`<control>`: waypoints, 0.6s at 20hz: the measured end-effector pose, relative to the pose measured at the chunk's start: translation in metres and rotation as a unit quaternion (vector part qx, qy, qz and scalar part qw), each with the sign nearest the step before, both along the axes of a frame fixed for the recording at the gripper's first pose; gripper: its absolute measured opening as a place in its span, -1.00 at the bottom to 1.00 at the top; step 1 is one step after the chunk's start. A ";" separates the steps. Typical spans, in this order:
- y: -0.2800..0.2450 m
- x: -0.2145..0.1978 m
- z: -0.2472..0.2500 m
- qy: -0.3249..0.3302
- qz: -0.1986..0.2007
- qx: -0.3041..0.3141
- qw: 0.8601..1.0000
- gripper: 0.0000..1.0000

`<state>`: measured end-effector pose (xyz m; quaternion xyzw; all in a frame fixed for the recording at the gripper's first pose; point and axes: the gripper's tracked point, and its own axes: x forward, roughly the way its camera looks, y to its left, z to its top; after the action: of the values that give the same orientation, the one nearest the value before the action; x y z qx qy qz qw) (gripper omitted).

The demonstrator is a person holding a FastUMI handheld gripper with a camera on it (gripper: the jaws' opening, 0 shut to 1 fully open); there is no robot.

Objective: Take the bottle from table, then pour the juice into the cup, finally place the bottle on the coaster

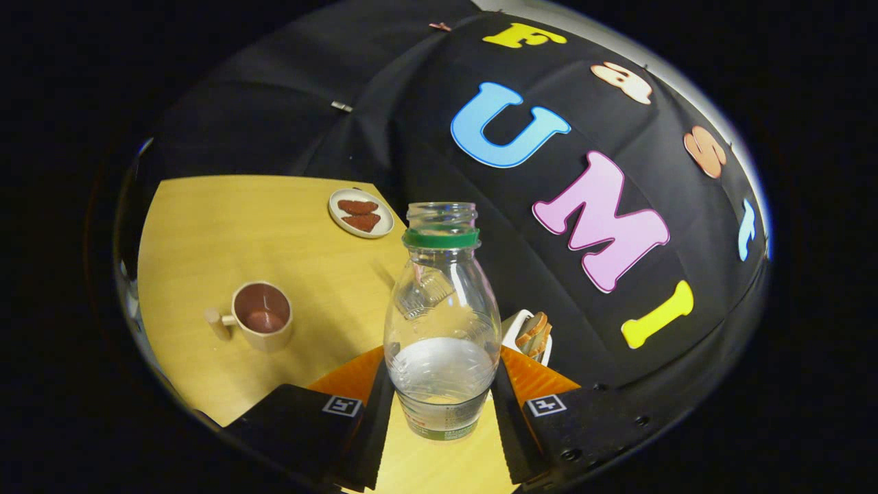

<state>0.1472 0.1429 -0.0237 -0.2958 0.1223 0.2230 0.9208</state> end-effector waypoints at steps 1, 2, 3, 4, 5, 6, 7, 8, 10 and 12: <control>-0.001 0.001 0.000 0.004 -0.001 0.024 1.000 0.43; 0.000 0.001 -0.001 0.008 -0.002 0.048 0.999 0.43; 0.001 0.002 -0.005 0.017 -0.002 0.070 0.997 0.44; 0.001 0.003 -0.008 0.025 -0.001 0.090 0.996 0.43; 0.003 0.004 -0.011 0.031 0.002 0.110 0.993 0.43; 0.003 0.006 -0.014 0.035 0.006 0.125 0.991 0.44; 0.003 0.007 -0.018 0.037 0.007 0.138 0.990 0.43; 0.003 0.008 -0.020 0.039 0.007 0.151 0.988 0.43; 0.005 0.010 -0.024 0.044 0.008 0.185 0.982 0.44; 0.008 0.015 -0.029 0.050 0.008 0.212 0.976 0.44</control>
<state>0.1620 0.1508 -0.0524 -0.0833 0.1160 0.2663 0.9532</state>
